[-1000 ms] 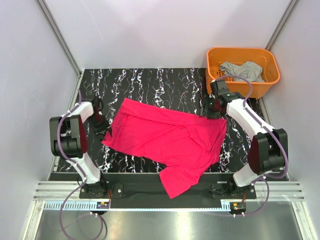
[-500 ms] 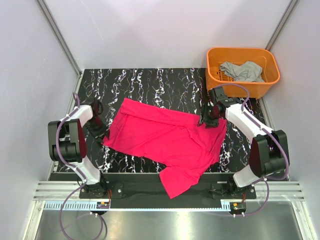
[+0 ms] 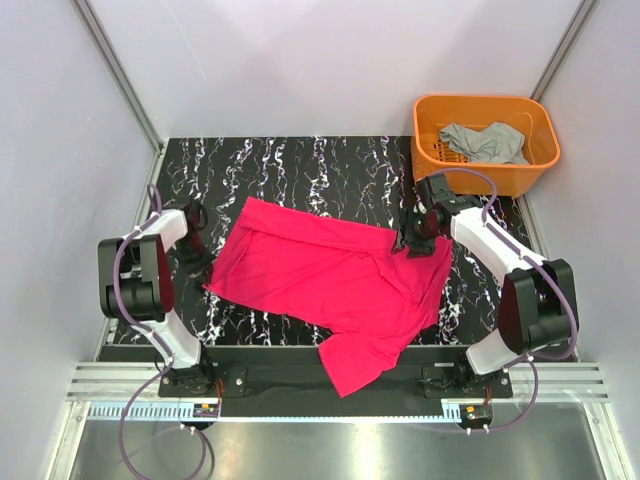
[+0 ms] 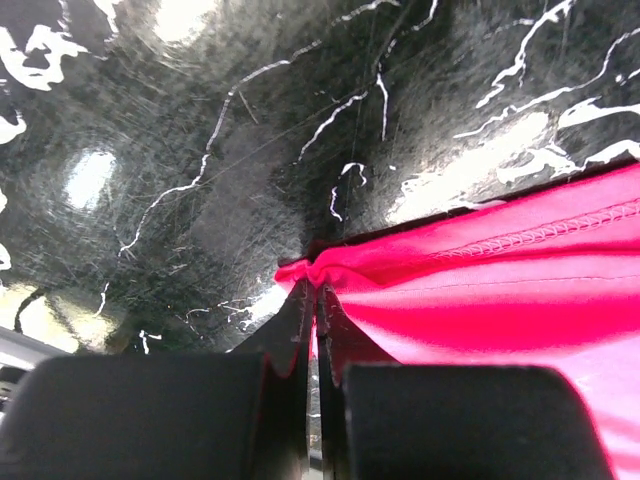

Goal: Fold and stack the t-shirts
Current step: Fold the tshirt

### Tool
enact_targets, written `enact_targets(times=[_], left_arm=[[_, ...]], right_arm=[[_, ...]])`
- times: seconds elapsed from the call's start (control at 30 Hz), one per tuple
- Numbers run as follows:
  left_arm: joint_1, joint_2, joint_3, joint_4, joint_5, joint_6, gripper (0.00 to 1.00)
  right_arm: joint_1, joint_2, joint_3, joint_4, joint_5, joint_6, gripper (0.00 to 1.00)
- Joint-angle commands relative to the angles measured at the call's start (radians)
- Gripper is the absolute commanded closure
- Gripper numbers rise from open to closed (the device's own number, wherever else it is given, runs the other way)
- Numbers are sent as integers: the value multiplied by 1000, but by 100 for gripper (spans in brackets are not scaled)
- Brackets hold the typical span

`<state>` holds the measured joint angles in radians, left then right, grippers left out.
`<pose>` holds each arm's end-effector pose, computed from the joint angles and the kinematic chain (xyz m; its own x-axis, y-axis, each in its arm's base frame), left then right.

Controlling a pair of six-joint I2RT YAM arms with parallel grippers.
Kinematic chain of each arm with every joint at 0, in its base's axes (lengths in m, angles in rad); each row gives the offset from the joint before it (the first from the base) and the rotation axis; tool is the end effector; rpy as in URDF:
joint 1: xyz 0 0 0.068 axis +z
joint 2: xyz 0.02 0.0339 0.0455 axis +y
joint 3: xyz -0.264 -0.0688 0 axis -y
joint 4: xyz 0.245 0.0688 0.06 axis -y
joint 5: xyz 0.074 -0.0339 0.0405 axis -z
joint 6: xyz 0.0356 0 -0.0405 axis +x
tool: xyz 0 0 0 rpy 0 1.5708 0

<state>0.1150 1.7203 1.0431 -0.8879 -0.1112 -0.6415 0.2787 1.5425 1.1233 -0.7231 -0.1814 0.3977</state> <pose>0.2861 0.0370 0.1584 -0.7273 -0.6827 -0.0710 -0.6863 0.7223 0.0855 0.2925 0.0904 0.2333 -0.9390 0.1276 -0.3195 0.0228 0.9497 0.3122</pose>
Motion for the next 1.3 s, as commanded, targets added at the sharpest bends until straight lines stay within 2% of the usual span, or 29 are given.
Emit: enact_targets(times=[0.0, 0.23, 0.37, 0.47, 0.5, 0.53, 0.63, 0.73, 0.87, 0.97, 1.03, 1.1, 1.13, 1.17, 1.27], left_arm=[[3, -93, -23, 27, -62, -43, 100], [2, -99, -25, 29, -27, -43, 100], [2, -99, -28, 41, -25, -34, 96], [3, -90, -29, 47, -25, -26, 100], [3, -88, -29, 47, -27, -26, 100], [3, -96, -35, 46, -27, -33, 100], [5, -119, -54, 46, -36, -58, 100], [35, -152, -93, 46, -28, -92, 100], [113, -221, -178, 43, -12, -141, 100], [124, -283, -190, 41, -77, -113, 95], [104, -350, -169, 34, -122, -90, 87], [88, -381, -147, 36, -136, -70, 71], [77, -396, -117, 40, -133, -43, 57], [63, -396, -100, 47, -127, -24, 51], [2, -358, -19, 58, -85, 38, 43]], right_arm=[[7, 44, 35, 22, -69, -7, 49], [143, 172, 133, 79, -240, 9, 49], [210, 280, 222, 114, -259, 41, 50], [224, 355, 253, 136, -263, 73, 63], [224, 372, 257, 140, -262, 76, 70], [223, 386, 259, 146, -247, 91, 83], [223, 418, 253, 159, -167, 111, 97], [223, 419, 227, 162, -84, 121, 100], [209, 430, 173, 162, -46, 136, 100], [205, 438, 155, 162, -53, 128, 100], [205, 442, 153, 162, -67, 125, 100], [205, 447, 156, 160, -82, 119, 100], [205, 450, 156, 162, -93, 119, 100], [206, 452, 161, 162, -99, 115, 100], [205, 439, 170, 152, -112, 92, 100]])
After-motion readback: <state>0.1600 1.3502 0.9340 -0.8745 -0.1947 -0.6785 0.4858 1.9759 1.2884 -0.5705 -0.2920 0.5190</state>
